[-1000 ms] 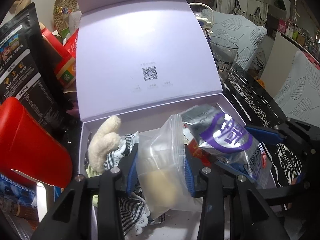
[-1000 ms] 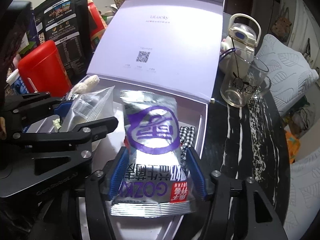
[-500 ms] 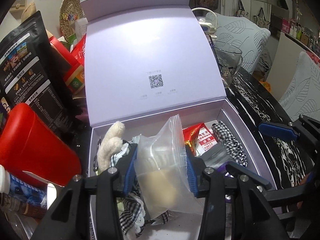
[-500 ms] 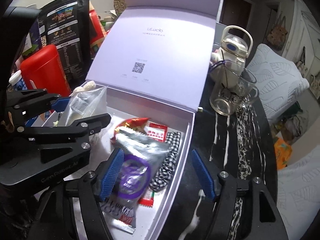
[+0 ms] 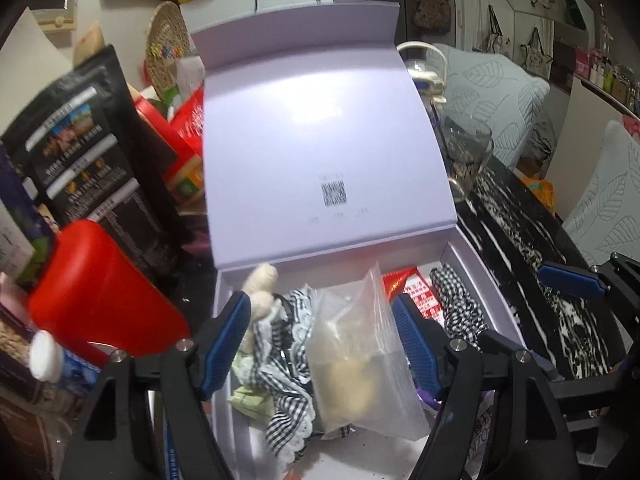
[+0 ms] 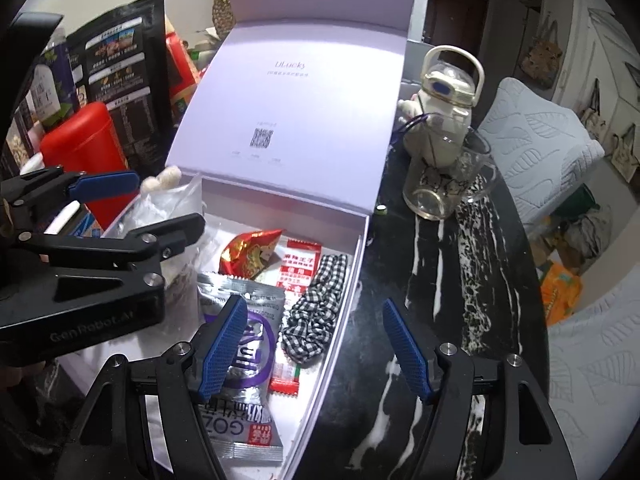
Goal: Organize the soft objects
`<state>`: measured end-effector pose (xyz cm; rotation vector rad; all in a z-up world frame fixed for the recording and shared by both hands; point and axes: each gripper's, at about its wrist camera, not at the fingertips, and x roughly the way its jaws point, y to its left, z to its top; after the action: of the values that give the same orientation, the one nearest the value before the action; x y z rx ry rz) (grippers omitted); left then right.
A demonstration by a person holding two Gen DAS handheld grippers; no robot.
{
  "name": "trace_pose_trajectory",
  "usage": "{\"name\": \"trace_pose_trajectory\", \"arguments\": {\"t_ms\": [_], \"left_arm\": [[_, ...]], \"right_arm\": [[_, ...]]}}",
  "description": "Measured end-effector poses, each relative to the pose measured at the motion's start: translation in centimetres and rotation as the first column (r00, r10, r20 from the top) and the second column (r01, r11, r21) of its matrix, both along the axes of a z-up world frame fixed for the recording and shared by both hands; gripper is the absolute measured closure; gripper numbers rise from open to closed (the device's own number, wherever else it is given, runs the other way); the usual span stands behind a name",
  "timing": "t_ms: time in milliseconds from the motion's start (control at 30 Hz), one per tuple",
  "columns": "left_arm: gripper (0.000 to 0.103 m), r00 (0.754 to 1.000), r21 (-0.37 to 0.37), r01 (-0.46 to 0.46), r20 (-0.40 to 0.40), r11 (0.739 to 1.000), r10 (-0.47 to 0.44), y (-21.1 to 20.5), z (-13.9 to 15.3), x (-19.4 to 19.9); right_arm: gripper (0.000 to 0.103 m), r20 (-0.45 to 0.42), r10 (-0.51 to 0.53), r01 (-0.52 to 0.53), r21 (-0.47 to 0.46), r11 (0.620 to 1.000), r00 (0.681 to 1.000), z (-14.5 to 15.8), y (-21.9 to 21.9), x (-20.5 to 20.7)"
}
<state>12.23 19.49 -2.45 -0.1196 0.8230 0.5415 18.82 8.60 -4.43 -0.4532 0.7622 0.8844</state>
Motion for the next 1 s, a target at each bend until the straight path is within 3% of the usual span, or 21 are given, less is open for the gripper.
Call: {"name": "trace_pose_trajectory", "arguments": {"t_ms": [533,867,1000], "left_arm": [[0.030,0.988,0.118,-0.019,0.152,0.993,0.001,-2.5,8.6,-4.2],[0.030,0.963,0.169,-0.020,0.268,0.985,-0.026,-5.4,13.7,-8.9],[0.030,0.951,0.174,-0.021,0.308,0.985,-0.034,-6.7,15.0,-11.0]], "right_arm": [[0.032,0.129,-0.033,0.015,0.138,0.990,0.991,8.8,-2.9,-3.1],[0.032,0.197,-0.083,0.031,0.256,0.966,0.977,13.5,-6.8,-6.6],[0.026,0.221,-0.106,0.036,0.298,0.954,0.969,14.9,-8.5,-8.3]]}}
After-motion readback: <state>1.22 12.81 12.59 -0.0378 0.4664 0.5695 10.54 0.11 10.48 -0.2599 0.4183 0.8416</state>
